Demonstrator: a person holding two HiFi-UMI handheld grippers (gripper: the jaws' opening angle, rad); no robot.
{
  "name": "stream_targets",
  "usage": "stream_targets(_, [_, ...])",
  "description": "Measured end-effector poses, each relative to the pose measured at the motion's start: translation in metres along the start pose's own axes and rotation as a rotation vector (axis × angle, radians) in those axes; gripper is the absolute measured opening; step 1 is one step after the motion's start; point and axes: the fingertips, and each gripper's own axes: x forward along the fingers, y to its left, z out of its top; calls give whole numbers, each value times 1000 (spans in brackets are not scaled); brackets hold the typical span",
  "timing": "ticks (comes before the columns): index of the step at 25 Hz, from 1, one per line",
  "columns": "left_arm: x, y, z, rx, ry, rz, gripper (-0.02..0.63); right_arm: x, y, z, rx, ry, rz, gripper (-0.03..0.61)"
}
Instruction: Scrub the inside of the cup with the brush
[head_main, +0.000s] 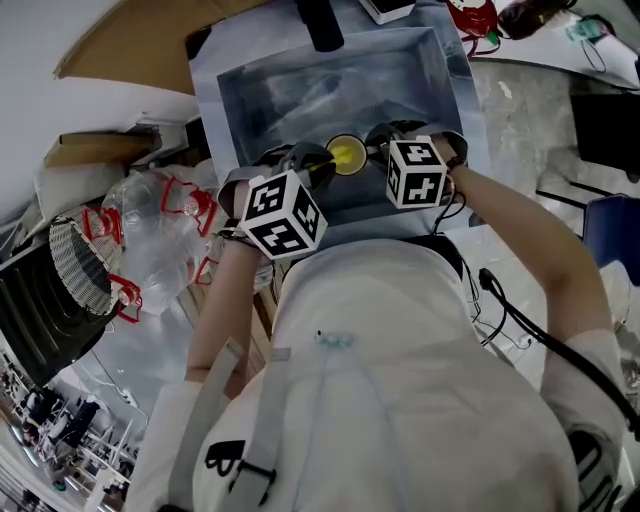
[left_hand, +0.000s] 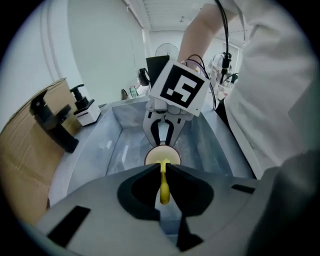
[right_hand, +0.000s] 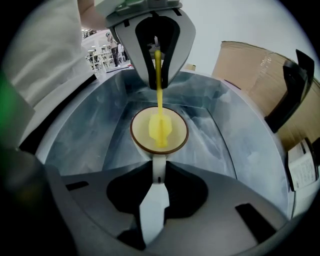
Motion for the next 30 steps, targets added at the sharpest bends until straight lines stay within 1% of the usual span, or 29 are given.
stream_targets(7, [23,-13,-7,200,171,-80,35,0,1,0,-4,-14,5,72])
stream_targets(10, [32,-19,-9,254,210,-119,35,0,0,0,-13,-18,10,72])
stream_targets(13, [37,-23,-9,257,223,-151,35,0,0,0,-19,-22,14,72])
stream_targets(16, [36,-24,-7,232,203,-180,35,0,0,-1,-30,-22,16,72])
stream_targets(18, [35,-25,-5,230,190,-194,35,0,-1,-1,-40,-20,15,72])
stream_targets(24, [38,-21,10,252,146,-188,35,0,-2,0,-43,-18,16,72])
stream_targets(30, [40,-14,18,259,129,-185,35,0,0,-1,-23,-18,17,72])
